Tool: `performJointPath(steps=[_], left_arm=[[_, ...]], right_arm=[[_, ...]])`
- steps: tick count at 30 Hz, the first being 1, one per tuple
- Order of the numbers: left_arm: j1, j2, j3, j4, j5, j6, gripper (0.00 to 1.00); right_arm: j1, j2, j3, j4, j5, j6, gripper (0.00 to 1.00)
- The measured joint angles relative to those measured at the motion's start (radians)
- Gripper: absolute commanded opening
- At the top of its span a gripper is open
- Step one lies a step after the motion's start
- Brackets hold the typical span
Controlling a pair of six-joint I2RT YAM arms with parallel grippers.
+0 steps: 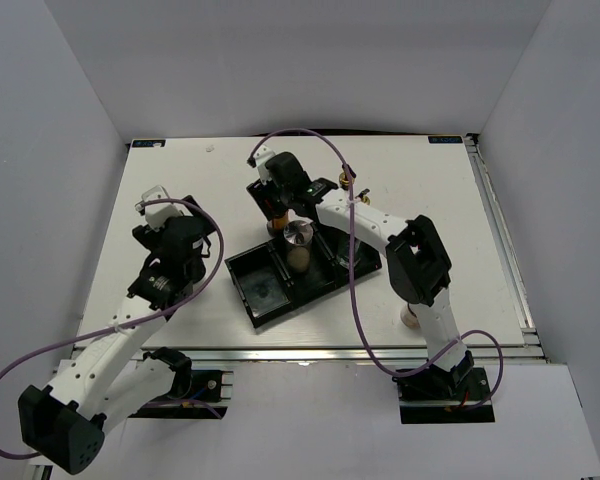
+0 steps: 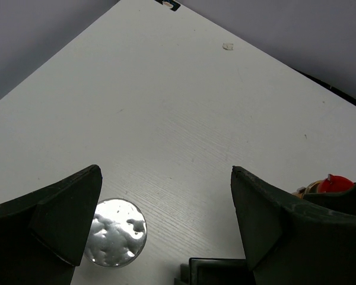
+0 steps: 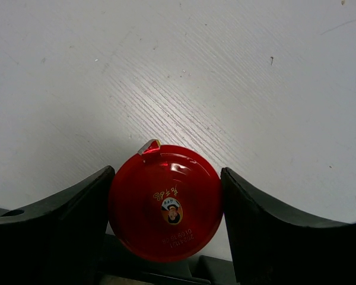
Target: Organize the condiment bottles
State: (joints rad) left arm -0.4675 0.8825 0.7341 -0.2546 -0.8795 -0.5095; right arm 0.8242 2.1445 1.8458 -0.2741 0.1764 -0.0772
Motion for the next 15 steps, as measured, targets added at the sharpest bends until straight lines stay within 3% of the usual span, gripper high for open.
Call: performJointPath(steps=[1,15], left_arm=[[0.0,-0.008,0.0,0.0,0.0,0.0,0.98],[0.0,-0.04,0.002,-0.011,0.009,-0.02,0.98]], right_arm=[[0.0,0.0,0.002,-0.002,-0.004,-0.004,0.0],[0.003,-0.08,0.09,-0.127,-0.166,-0.115,0.0]])
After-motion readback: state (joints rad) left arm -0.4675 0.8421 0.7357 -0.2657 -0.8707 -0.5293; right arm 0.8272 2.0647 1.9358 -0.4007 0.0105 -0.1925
